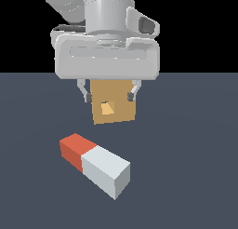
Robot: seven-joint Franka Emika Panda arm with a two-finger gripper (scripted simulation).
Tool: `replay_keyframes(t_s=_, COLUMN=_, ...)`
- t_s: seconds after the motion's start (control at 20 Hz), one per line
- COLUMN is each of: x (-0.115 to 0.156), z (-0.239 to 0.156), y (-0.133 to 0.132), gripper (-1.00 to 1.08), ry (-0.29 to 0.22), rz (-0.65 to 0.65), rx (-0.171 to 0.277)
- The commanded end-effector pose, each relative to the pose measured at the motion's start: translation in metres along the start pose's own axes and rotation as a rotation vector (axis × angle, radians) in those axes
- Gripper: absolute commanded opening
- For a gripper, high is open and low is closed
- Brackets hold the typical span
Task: Insert the peg into the horizontal hole in a box.
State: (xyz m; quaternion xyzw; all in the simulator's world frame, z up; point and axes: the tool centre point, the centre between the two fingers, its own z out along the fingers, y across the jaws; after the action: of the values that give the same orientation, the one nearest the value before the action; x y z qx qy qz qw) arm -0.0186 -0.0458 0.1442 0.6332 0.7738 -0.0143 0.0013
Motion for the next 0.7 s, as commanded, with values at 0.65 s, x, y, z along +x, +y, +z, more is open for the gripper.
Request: replay_keyframes(t_s=0.65, x=-0.034, z=0.036, y=-0.016, gripper=1.0, ry=0.006, rz=-0.343, rx=-0.014)
